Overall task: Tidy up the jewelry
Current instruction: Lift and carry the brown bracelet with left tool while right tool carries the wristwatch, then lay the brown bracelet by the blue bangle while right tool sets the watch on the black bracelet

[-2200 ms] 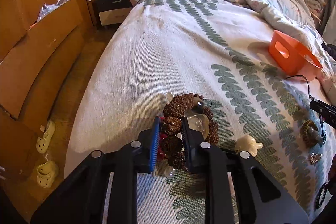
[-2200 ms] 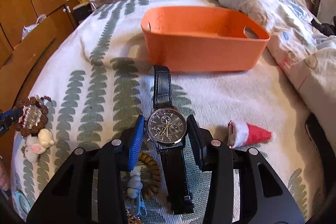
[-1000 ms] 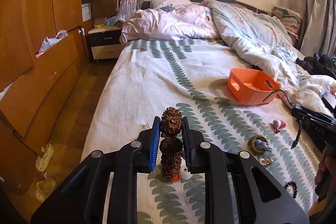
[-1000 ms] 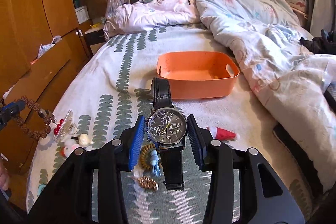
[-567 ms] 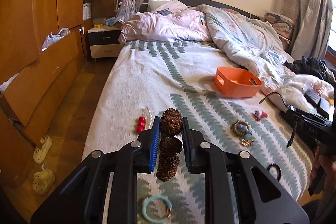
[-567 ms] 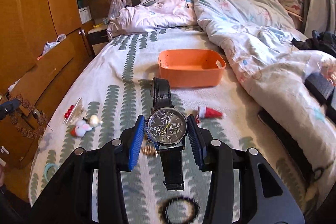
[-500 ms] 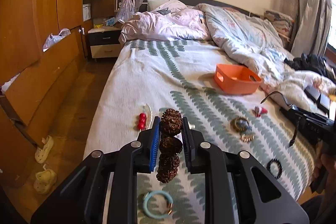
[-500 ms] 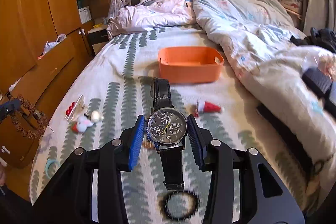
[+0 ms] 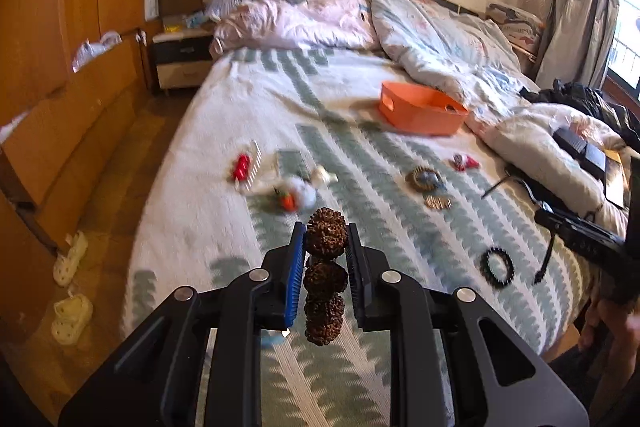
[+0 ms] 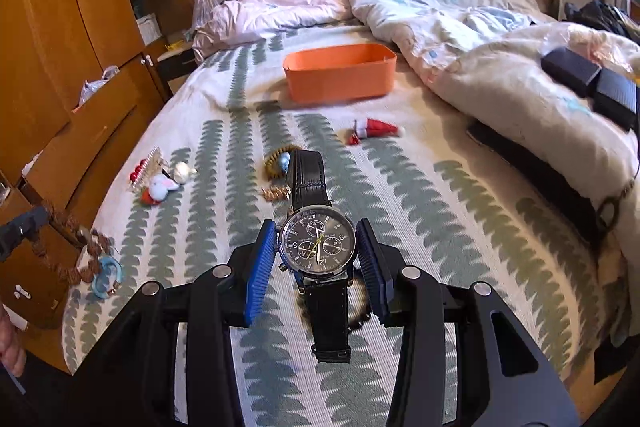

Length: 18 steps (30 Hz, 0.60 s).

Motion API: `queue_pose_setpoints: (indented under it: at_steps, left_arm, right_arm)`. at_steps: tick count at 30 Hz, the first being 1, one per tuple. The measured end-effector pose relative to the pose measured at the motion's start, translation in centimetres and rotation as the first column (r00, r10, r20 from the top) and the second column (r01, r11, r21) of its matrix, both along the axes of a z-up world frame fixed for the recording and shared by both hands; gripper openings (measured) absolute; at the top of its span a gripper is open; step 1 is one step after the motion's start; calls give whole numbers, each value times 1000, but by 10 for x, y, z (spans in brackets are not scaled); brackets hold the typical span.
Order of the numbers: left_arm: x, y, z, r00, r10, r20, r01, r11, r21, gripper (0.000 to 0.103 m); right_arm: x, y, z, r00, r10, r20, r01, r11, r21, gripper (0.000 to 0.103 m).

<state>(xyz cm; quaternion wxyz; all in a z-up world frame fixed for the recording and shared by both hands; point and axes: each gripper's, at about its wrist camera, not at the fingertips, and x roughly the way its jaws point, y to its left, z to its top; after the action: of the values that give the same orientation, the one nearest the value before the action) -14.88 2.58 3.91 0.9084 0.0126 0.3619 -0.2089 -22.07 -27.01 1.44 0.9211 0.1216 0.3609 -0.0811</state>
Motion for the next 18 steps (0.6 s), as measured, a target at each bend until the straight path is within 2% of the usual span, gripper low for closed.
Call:
queue_pose_setpoints:
  at_steps: [6,14,18]
  left_arm:
    - [-2,-4,-39,996,15,-91,-9,998,69,21]
    - [-2,0,-42,994,97,-39,-90,984,154,22]
    - [-1,5,-37,994,111,-23,-107,984,145,40]
  right_arm:
    - [6,-2,-22,998,2,-68,-1,1000,9,42]
    - [15,6,-43,989,19,-144,-22,1000,-17,42]
    - [16,11,-44,989,18,-148,-27,998,-60,44]
